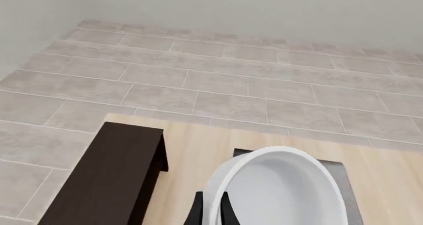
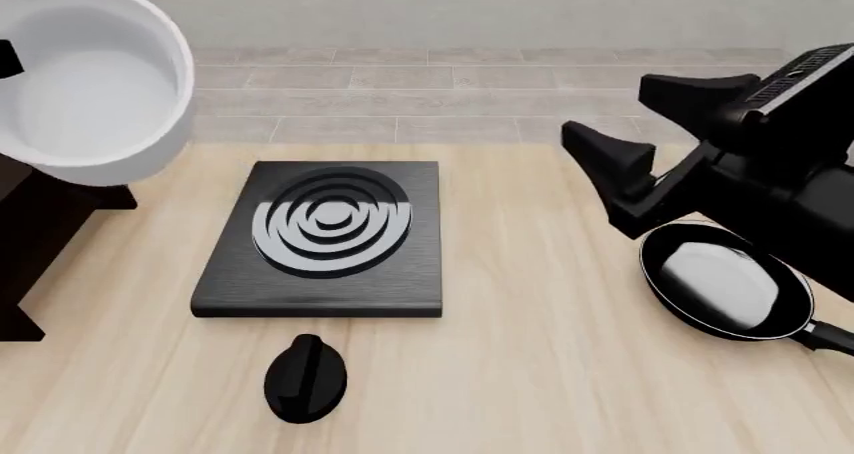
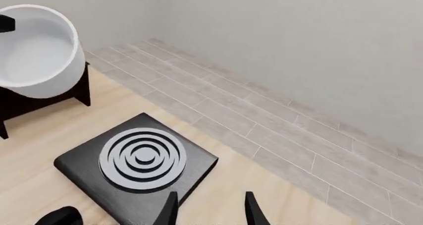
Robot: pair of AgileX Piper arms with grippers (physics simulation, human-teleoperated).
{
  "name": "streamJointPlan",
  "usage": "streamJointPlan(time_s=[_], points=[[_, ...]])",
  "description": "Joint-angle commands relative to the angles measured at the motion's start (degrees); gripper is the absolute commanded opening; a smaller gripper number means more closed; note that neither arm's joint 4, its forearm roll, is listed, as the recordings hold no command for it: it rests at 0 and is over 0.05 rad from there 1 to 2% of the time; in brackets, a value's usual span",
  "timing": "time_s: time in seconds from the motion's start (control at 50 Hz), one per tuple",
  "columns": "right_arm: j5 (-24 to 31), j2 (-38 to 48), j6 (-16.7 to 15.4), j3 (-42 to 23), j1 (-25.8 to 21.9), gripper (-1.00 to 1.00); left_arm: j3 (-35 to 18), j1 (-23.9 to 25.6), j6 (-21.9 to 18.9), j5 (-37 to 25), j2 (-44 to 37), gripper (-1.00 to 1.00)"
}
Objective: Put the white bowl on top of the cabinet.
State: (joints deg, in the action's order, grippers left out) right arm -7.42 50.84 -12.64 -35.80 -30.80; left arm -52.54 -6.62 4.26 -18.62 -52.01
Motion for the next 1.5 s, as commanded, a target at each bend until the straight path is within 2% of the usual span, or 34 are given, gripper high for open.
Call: streamJointPlan(time_s=[0.02, 0.72, 0.8, 0.84, 0.88, 1.08, 1.5], points=[[-1.42, -0.84, -0.54, 1.64, 0.89, 1.0, -1.94, -3.17, -0.25, 0.86, -0.04, -1.0], [-3.8, -0.24, -1.14, 4.58, 3.01, 1.0, -2.8, -12.84, -0.98, 9.62, -7.7, -1.0], [-4.62, 0.23, -1.3, 4.88, 3.18, 1.0, -2.16, -15.02, -1.82, 11.63, -8.91, -1.0], [-4.67, 0.3, -1.23, 4.79, 3.08, 1.0, -1.75, -15.18, -0.62, 12.05, -9.85, -1.0], [-5.01, -0.04, -1.48, 4.92, 3.08, 1.0, -1.13, -15.75, -1.81, 13.14, -9.86, -1.0], [-6.64, -3.17, -0.72, 6.66, 4.16, 1.0, -1.46, -17.47, -1.53, 14.08, -11.21, -1.0], [-9.04, -1.79, -1.07, 8.31, 4.31, 1.0, -0.95, -22.49, -1.56, 17.26, -14.17, -1.0]])
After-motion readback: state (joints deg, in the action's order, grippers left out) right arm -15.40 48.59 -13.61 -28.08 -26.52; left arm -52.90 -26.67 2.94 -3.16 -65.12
